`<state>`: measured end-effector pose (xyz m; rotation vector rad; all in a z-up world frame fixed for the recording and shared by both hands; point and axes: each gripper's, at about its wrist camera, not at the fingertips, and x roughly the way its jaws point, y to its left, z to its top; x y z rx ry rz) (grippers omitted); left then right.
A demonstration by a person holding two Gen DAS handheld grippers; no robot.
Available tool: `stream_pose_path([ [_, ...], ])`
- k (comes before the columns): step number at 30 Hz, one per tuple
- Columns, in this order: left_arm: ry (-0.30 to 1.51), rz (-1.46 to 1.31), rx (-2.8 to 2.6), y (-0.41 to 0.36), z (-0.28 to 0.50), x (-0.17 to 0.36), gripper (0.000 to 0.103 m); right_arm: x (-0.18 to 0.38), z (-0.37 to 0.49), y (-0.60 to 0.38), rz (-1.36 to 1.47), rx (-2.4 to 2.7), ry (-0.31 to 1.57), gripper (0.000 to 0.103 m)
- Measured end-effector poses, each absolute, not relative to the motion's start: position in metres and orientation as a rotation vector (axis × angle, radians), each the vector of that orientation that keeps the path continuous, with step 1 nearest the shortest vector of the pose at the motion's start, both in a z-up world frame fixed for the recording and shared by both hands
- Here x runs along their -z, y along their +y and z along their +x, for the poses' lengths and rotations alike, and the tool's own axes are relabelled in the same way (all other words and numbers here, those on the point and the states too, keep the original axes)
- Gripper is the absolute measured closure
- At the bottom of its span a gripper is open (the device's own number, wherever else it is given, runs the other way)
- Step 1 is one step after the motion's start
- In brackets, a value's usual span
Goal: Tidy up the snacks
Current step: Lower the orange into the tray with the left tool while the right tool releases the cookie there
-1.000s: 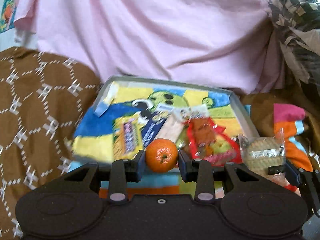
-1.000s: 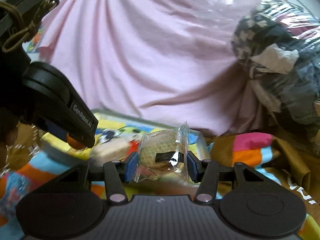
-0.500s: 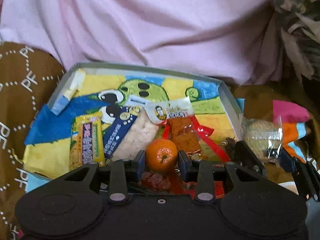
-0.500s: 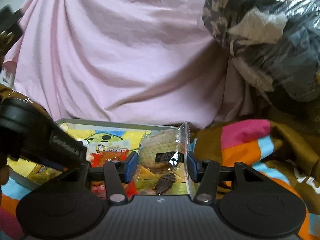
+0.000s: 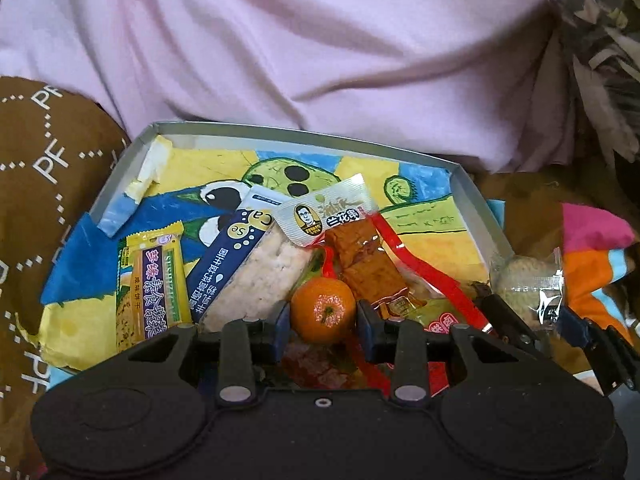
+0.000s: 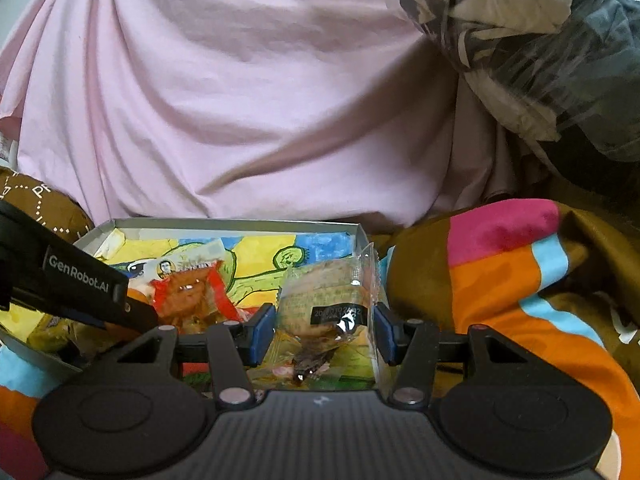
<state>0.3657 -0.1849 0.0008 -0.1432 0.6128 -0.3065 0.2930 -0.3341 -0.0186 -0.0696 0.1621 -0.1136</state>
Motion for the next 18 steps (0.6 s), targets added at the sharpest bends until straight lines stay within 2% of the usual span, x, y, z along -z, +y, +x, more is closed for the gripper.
stream_pose_path([
  [10, 0.634, -0.156, 0.265, -0.185, 0.369, 0.001, 0.063, 0.022, 0.303, -0.33, -0.094, 0.085, 0.187, 0.046],
  [18, 0.625, -0.203, 0.259, -0.18, 0.364, 0.007, 0.055, 0.023, 0.307, -0.329, -0.096, 0.067, 0.202, 0.037],
])
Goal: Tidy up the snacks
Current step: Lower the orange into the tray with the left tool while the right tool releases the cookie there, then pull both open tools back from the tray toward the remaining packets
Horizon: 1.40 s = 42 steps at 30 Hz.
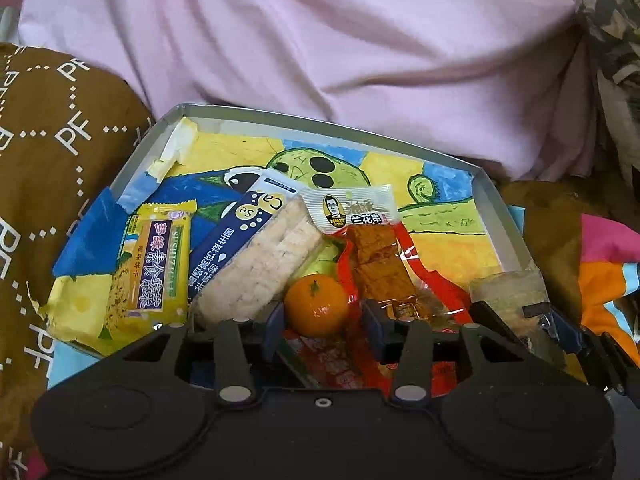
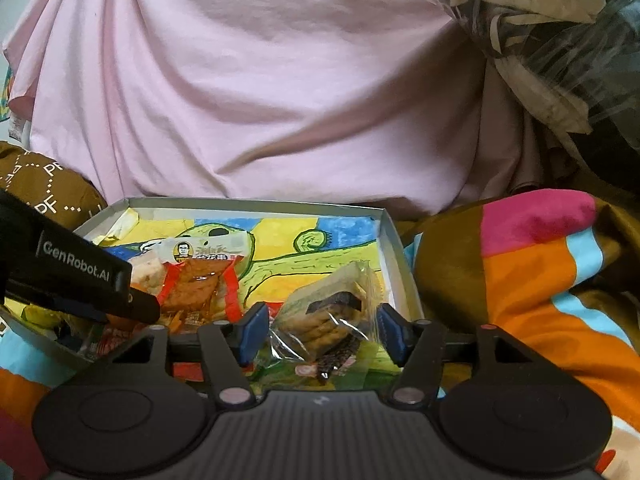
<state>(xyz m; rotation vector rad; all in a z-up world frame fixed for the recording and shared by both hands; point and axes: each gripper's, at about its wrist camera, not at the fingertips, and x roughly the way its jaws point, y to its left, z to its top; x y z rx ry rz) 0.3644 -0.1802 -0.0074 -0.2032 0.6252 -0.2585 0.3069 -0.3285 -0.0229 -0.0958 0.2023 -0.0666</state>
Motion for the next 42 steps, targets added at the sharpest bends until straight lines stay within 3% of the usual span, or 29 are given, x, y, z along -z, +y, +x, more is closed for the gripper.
stream_pose_path([
  [5, 0.619, -0.232, 0.264, -0.179, 0.362, 0.007, 0.047, 0.023, 0.306, -0.33, -0.098, 0.081, 0.196, 0.018],
  [16, 0.5, -0.246, 0.236, -0.172, 0.336, -0.013, 0.016, 0.017, 0.295, -0.328, -0.071, 0.063, 0.156, 0.001],
  [21, 0.452, -0.261, 0.177, -0.158, 0.321, -0.023, 0.001, 0.012, 0.283, -0.324, -0.056, 0.076, 0.13, 0.0],
  [42, 0.433, -0.202, 0.093, -0.088, 0.206, -0.035, 0.001, -0.012, 0.162, -0.302, 0.024, 0.129, 0.039, 0.0],
])
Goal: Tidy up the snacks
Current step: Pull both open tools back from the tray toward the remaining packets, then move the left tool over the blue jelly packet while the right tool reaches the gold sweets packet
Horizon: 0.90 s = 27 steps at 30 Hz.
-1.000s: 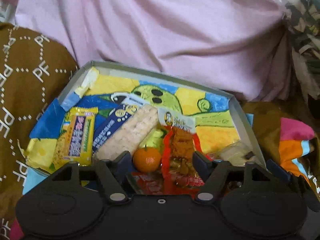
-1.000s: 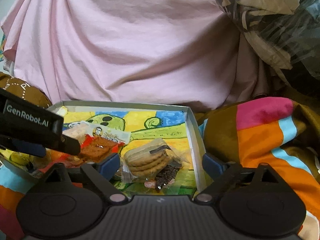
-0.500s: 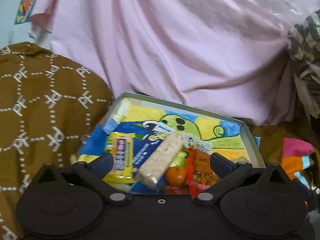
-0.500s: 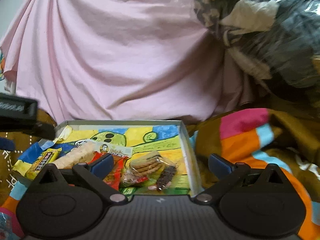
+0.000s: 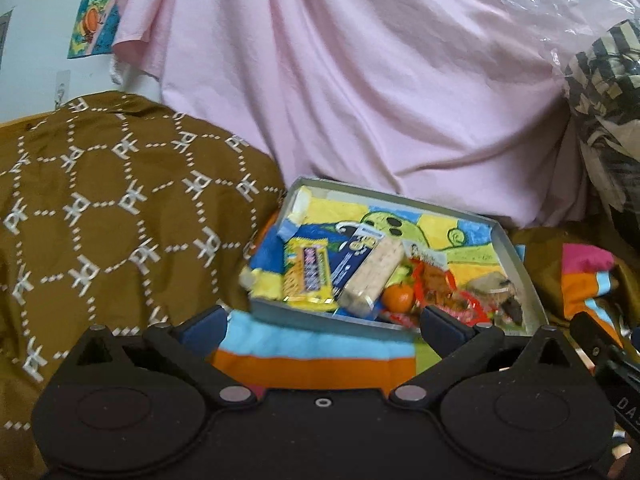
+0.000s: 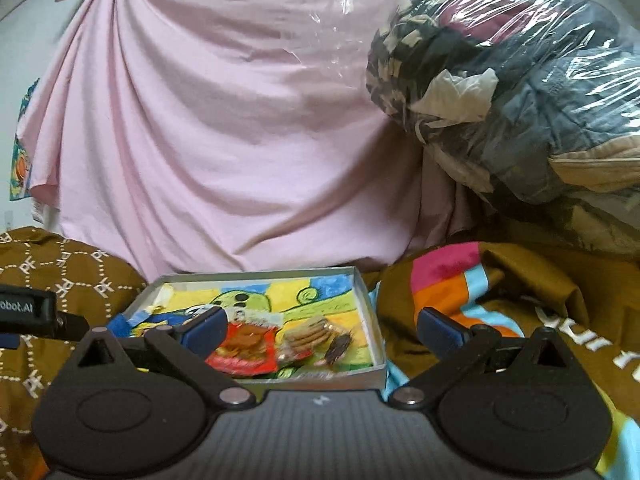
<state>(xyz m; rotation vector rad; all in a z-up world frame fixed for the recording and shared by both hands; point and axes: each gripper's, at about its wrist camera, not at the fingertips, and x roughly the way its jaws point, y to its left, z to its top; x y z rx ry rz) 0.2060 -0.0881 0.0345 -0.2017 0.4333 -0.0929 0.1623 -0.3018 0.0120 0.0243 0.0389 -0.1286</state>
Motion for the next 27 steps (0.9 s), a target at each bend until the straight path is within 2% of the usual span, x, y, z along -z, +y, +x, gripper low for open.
stream_pose_path([
  [9, 0.474, -0.187, 0.08, -0.062, 0.168, -0.019, 0.001, 0.0, 0.12, -0.271, -0.019, 0.082, 0.107, 0.0],
  [27, 0.631, -0.216, 0.015, -0.02, 0.129, 0.036, 0.001, 0.039, 0.096, -0.21, -0.098, -0.033, 0.429, 0.0],
])
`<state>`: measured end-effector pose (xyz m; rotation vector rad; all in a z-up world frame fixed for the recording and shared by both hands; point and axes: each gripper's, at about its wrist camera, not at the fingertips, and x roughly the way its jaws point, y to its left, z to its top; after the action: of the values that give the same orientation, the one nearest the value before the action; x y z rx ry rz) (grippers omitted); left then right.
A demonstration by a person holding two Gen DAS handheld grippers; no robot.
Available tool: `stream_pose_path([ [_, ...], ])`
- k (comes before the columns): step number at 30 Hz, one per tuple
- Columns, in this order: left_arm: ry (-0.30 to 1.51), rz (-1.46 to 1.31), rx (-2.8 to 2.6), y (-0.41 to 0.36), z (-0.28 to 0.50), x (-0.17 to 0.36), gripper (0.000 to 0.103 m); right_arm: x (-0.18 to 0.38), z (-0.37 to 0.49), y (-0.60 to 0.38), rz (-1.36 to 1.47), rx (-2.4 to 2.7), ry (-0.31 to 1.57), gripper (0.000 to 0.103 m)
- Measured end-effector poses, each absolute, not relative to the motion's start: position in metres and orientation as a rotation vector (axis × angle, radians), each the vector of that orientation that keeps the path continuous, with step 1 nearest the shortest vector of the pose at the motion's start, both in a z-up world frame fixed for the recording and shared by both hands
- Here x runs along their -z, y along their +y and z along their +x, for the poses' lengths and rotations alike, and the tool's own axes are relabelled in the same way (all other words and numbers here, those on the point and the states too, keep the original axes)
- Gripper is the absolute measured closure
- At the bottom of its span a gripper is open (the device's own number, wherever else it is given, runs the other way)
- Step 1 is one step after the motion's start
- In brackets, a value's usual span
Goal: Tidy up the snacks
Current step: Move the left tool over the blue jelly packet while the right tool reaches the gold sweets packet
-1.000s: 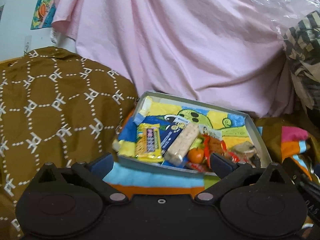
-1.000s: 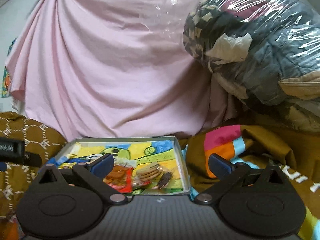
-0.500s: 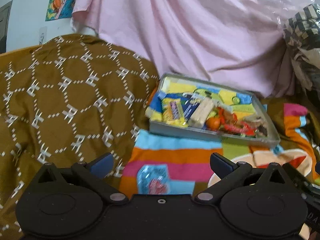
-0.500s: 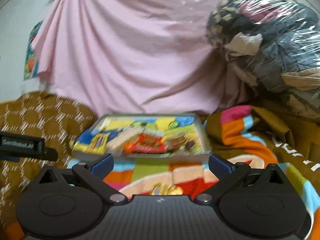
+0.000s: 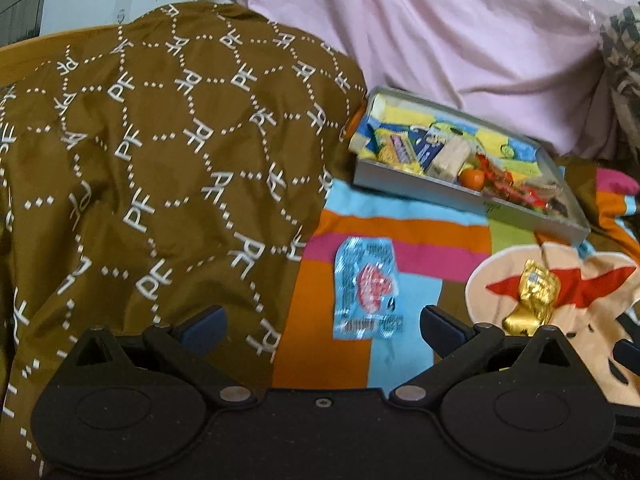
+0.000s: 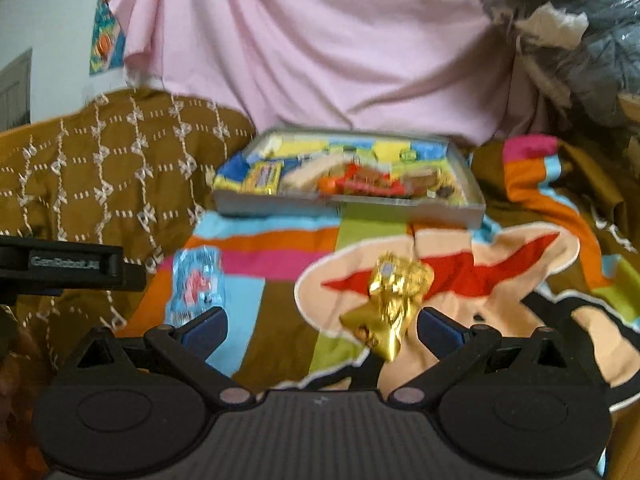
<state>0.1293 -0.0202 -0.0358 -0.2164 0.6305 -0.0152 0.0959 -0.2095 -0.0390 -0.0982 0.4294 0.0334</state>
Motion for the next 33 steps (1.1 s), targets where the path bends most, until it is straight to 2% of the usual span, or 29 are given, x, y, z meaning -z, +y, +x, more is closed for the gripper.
stream_pose_path([
  [12, 0.68, -0.192, 0.005, -0.021, 0.138, 0.047, 0.001, 0.048, 0.115, -0.218, -0.027, 0.003, 0.554, 0.0],
  [33, 0.73, -0.147, 0.024, -0.042, 0.182, 0.059, 0.001, 0.04, 0.159, -0.238, -0.002, -0.054, 0.62, 0.0],
])
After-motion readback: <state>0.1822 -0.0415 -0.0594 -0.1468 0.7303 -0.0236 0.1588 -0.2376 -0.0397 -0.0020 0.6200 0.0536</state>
